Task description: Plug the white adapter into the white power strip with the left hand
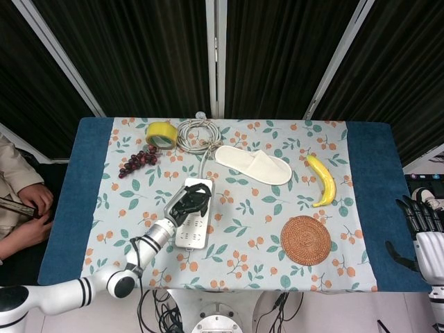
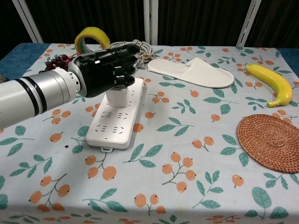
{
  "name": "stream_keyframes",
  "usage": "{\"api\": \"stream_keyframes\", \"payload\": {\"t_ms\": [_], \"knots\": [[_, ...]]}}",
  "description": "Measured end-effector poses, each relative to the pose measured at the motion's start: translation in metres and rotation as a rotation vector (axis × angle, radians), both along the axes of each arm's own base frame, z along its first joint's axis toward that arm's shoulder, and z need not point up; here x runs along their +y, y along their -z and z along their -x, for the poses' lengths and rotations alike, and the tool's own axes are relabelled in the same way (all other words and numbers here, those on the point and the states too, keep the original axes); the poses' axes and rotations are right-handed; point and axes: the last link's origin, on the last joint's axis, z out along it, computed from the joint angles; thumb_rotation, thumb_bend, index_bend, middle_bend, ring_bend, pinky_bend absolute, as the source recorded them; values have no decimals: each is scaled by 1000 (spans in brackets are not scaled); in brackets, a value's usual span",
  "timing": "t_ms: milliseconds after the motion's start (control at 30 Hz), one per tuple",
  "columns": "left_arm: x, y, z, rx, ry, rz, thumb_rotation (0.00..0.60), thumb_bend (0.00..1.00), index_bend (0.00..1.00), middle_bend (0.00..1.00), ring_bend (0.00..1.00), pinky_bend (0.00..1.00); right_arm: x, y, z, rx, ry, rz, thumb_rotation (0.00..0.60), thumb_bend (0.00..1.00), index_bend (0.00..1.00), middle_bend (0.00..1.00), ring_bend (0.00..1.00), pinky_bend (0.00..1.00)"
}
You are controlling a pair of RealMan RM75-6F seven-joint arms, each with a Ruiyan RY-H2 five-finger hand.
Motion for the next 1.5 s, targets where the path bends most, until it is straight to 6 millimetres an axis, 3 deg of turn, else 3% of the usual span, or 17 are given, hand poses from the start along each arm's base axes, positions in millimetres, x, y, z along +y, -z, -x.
{"api": "stream_keyframes", "payload": {"t_ms": [133, 267, 400, 567, 633, 767, 867, 967, 1133, 1267, 1500], "knots": [[3, -11, -5, -21, 17, -46, 600, 528, 713, 742, 684, 715, 0, -1, 0, 1, -2, 4, 600, 235, 0, 11, 0, 0], [11, -35, -8, -35, 44, -132, 600, 528, 687, 704, 651, 704, 1, -3, -1, 2, -5, 6, 600, 235, 0, 11, 0, 0], [20, -66, -1, 17, 76, -243, 600, 525, 568, 643, 589, 662, 0, -6, -1, 9, -10, 8, 600, 235, 0, 11, 0, 0], [27, -93, 21, 210, 123, -398, 600, 493, 426, 537, 469, 498, -1, -10, 2, 14, -2, 1, 600, 237, 0, 11, 0, 0], [29, -104, 34, 343, 144, -485, 600, 421, 399, 495, 410, 384, -2, -12, 4, 15, 4, -2, 600, 238, 0, 10, 0, 0], [28, -125, 64, 667, 181, -662, 600, 135, 316, 358, 235, 171, -5, -13, 8, 21, 14, -7, 600, 238, 0, 1, 0, 0], [21, -142, 91, 963, 210, -768, 600, 56, 257, 246, 119, 53, -8, -12, 10, 28, 25, -11, 600, 235, 0, 0, 0, 0], [7, -162, 120, 1253, 224, -840, 600, 42, 235, 189, 68, 5, -11, -11, 11, 43, 29, -10, 600, 224, 0, 0, 0, 0], [-40, -199, 174, 1634, 193, -887, 600, 42, 231, 176, 52, 0, -13, -11, 12, 69, 27, 10, 600, 204, 0, 0, 0, 0], [-77, -211, 197, 1738, 175, -847, 600, 42, 230, 176, 52, 0, -9, -10, 13, 80, 24, 32, 600, 170, 0, 0, 0, 0], [-125, -220, 208, 1752, 99, -834, 600, 42, 230, 176, 51, 0, 3, -7, 17, 89, 43, 52, 600, 171, 0, 0, 0, 0]]}}
